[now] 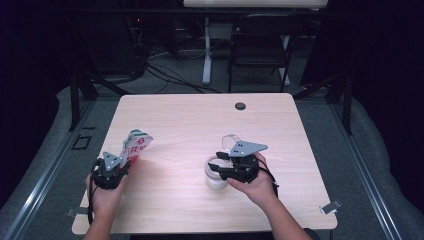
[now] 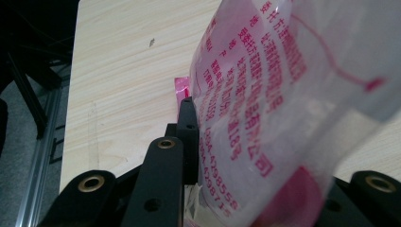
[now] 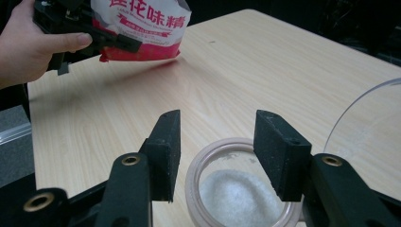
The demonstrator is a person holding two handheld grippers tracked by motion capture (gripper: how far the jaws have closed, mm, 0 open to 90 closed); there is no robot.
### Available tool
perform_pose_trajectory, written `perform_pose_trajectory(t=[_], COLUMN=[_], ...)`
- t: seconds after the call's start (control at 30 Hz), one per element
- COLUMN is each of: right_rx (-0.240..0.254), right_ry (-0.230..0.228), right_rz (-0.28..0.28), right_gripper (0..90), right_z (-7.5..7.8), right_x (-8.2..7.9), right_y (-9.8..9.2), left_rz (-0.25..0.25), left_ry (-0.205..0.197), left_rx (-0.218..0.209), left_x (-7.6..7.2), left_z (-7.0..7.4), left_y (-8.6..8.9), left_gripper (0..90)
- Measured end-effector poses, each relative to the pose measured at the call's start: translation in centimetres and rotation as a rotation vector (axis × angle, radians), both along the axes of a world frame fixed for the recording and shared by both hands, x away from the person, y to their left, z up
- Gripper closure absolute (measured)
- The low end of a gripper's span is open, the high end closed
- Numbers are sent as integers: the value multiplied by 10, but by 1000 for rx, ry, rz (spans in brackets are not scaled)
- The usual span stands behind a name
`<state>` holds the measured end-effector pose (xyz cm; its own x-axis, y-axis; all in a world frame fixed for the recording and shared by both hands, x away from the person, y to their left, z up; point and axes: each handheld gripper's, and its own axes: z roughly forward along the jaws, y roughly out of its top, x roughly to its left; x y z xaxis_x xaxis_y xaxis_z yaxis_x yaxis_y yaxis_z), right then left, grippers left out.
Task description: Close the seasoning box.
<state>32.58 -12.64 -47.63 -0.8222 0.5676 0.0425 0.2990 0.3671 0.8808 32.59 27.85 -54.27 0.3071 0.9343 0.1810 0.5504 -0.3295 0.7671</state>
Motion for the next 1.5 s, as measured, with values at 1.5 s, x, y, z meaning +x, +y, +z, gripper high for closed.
perform_pose_trajectory(t=[1.5], right_rx=[-17], right_ry=[-6], right_rz=[-32], right_gripper=[526], right_z=[0], right_x=[0], right_y=[-2], left_rz=[10], left_ry=[-39], left_rx=[-79], left_x=[-9], left_z=[-1], left_y=[0], left_gripper=[509])
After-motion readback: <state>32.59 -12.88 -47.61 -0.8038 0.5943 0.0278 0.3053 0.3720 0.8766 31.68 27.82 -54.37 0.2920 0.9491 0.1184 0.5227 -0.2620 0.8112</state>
